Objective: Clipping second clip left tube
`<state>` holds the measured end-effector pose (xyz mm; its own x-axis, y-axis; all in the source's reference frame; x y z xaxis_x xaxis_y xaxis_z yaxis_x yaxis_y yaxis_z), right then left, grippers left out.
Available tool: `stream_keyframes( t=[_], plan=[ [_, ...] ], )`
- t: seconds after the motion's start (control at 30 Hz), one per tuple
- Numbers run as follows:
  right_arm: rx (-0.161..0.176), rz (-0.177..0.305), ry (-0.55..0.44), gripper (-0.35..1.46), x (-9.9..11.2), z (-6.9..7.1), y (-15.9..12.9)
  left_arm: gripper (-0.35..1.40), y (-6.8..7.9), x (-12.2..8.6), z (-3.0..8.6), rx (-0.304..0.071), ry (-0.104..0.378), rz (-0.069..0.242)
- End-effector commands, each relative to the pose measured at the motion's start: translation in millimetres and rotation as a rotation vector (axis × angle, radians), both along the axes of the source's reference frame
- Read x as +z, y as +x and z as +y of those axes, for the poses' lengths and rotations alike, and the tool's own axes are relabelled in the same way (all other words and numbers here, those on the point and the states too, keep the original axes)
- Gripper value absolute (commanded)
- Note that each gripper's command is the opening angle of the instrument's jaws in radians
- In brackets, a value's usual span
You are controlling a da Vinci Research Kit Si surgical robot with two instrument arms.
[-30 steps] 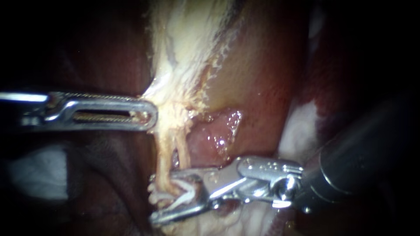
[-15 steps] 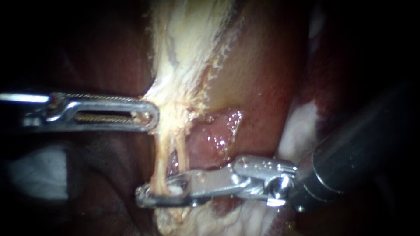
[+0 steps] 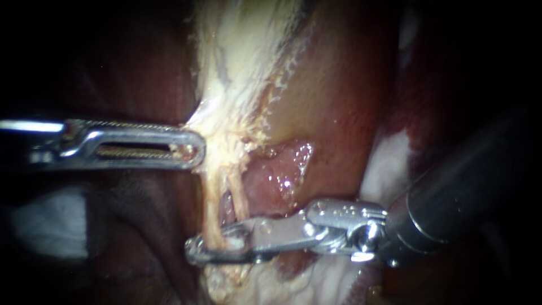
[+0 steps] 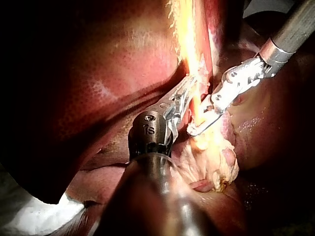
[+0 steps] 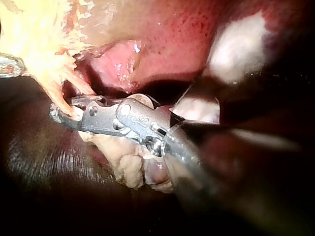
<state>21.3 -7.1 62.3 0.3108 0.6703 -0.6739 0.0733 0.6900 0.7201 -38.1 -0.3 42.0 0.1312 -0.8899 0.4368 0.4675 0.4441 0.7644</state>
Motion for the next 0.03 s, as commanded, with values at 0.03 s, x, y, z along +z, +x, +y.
stream_keyframes(
  t=[0.03],
  plan=[
    [0.000,0.000,0.000,-0.35,-0.1,0.0,0.0,-0.35,-0.1,0.0,0.0,0.000,0.000,0.000]
  ],
)
